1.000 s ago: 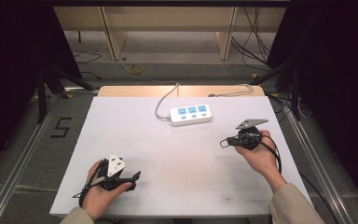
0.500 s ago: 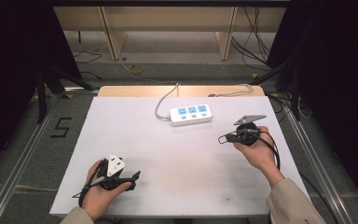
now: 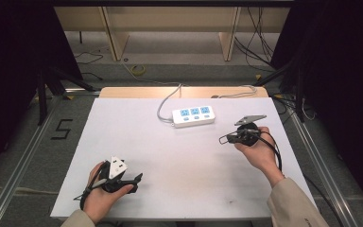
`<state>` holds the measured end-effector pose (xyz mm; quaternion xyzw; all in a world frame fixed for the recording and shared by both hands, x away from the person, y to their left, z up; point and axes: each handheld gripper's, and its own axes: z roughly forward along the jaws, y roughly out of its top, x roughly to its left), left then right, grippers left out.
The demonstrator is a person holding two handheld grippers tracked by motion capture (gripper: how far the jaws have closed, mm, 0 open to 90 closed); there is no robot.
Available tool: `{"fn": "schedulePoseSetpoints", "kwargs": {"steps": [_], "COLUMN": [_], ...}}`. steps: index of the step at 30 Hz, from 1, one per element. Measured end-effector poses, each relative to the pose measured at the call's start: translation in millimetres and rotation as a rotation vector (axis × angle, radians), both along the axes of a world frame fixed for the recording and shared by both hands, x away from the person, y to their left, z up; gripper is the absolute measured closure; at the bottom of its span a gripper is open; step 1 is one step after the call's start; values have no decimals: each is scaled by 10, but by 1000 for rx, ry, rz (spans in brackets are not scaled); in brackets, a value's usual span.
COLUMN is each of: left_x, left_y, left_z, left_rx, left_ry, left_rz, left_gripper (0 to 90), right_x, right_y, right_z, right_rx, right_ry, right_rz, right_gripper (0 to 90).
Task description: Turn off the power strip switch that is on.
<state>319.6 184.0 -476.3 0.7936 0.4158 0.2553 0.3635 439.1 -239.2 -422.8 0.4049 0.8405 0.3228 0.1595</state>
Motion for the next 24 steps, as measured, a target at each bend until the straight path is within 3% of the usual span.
{"fn": "schedulePoseSetpoints", "kwargs": {"steps": [24], "left_x": [1], "left_y": [-2], "left_z": [-2], "left_rx": [14], "left_ry": [2], "left_rz": [-9], "left_gripper": [186], "right_x": [156], "right_y": [69], "right_z": [25], "right_rx": [-19], "right_ry": [2], "right_rz": [-9], "right_gripper": [900]}}
